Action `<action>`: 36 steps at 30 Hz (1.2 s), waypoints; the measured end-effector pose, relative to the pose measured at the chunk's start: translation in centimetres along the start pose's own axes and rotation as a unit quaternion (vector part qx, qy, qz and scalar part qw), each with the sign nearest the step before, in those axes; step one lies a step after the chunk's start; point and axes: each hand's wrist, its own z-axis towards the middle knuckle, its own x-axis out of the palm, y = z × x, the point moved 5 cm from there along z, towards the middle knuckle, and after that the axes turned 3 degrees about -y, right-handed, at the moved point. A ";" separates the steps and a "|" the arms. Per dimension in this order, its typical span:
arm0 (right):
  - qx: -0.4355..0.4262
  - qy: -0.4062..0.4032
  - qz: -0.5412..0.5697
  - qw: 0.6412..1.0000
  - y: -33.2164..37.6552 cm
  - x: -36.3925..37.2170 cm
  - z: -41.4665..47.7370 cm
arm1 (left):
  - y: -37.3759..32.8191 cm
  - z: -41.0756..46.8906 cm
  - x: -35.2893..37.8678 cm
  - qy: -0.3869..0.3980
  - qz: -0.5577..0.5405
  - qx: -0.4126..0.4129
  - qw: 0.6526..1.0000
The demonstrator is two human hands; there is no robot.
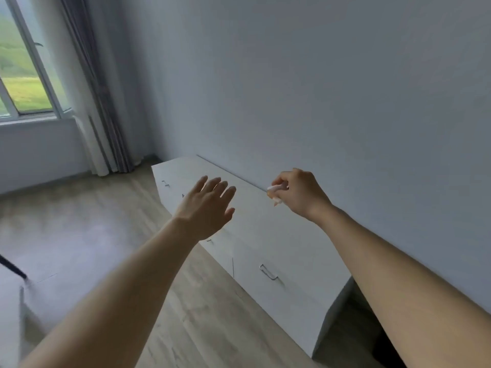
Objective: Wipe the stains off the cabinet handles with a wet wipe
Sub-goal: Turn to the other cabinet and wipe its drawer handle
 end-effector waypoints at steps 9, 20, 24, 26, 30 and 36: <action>0.102 -0.065 -0.023 0.992 -9.0 8.6 14.9 | 4.4 17.2 13.5 -0.020 -0.070 0.088 0.993; 0.266 -0.089 -0.032 0.959 -18.7 18.1 22.2 | 4.4 30.8 28.4 0.022 -0.131 0.214 0.968; 0.341 -0.121 -0.055 0.931 -22.7 22.0 22.1 | 1.9 33.7 34.7 0.016 -0.142 0.310 0.940; 0.372 -0.143 -0.071 0.915 -24.8 24.4 21.4 | 0.5 34.2 38.5 0.009 -0.141 0.349 0.927; 0.434 -0.161 -0.073 0.883 -27.8 29.2 18.6 | -2.3 31.8 45.5 0.039 -0.157 0.414 0.896; 0.499 -0.163 -0.060 0.849 -32.6 36.8 11.0 | -7.7 25.6 55.8 0.073 -0.178 0.446 0.874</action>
